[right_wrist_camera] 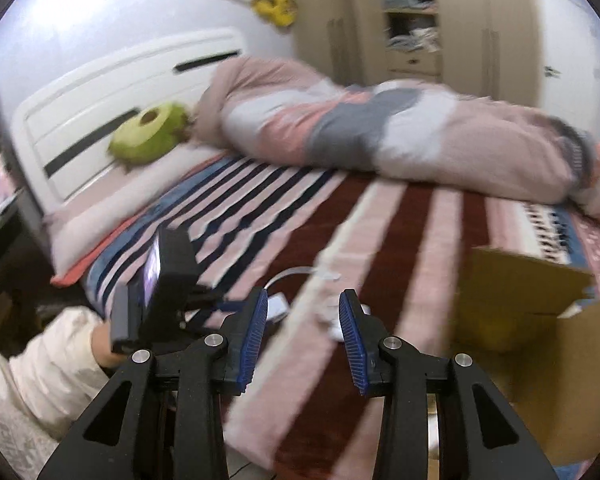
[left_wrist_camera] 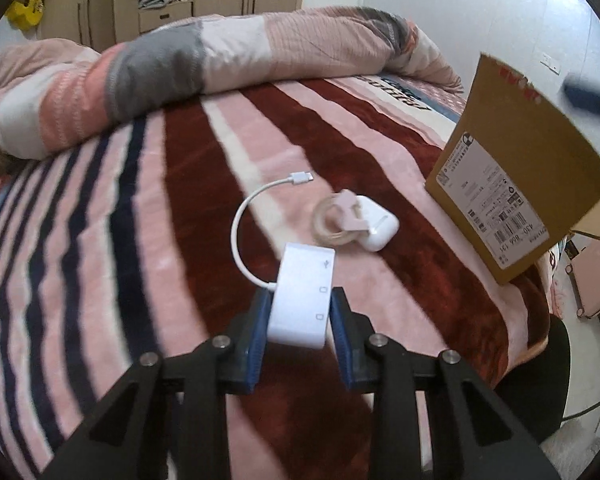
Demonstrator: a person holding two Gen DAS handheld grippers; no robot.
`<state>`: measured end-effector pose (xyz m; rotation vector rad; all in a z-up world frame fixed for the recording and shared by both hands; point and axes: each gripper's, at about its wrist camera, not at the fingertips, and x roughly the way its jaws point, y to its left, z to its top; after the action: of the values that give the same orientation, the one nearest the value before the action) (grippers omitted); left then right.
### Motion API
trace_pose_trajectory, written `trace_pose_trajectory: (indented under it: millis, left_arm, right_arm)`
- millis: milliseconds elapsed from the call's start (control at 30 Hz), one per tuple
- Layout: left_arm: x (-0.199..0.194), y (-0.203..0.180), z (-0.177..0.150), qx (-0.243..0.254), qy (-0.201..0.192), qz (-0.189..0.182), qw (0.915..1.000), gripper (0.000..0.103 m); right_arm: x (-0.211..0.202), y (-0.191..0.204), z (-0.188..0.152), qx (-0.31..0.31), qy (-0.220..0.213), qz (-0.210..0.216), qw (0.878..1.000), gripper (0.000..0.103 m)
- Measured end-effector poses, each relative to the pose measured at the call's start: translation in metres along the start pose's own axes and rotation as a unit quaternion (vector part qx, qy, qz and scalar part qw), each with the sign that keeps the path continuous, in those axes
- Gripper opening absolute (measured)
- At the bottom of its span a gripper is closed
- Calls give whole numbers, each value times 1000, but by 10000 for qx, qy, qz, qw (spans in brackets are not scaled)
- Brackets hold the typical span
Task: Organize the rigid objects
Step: 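Grasp the card reader with the left gripper while the right gripper grasps the earbud case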
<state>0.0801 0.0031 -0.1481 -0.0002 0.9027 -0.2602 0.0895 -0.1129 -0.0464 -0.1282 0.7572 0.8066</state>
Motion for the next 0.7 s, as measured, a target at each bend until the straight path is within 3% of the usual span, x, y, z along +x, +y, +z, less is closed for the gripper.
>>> trace_pose_trajectory:
  millis: [67,167,300,467,533,567,600,700]
  left_arm:
    - [-13,10,-4,-20,-56,59,10000,27]
    - [-29,20,-9,-49,-116,109,9999,27]
    - [-50,28,-14,-52,-201,87,9997,27]
    - [-85,26,-4,77,-390,106,9992,27]
    - [-99,22,3,176,-461,42,9988,27]
    - [-107,16,9,306,-481,-57,9984,27]
    - [-113,11,16,416,-515,-135,9977,27]
    - [-132,-11,41,762,-655,-337,9944,27]
  right_arm:
    - [30,7,-13,117,316,63,9994,34]
    - [80,4,-45,590,677,-133,9959,54]
    - [122,-17,-70,594,567,-1063,9909,54]
    - [159,-51,-67,497,417,-1642,9843,54]
    - [167,-55,-63,390,316,-1714,9839,53]
    - [168,-53,-62,324,319,-1727,9839,42]
    - [168,-53,-62,306,344,-1716,9841,39]
    - [148,-49,-73,312,340,-1470,9881,39]
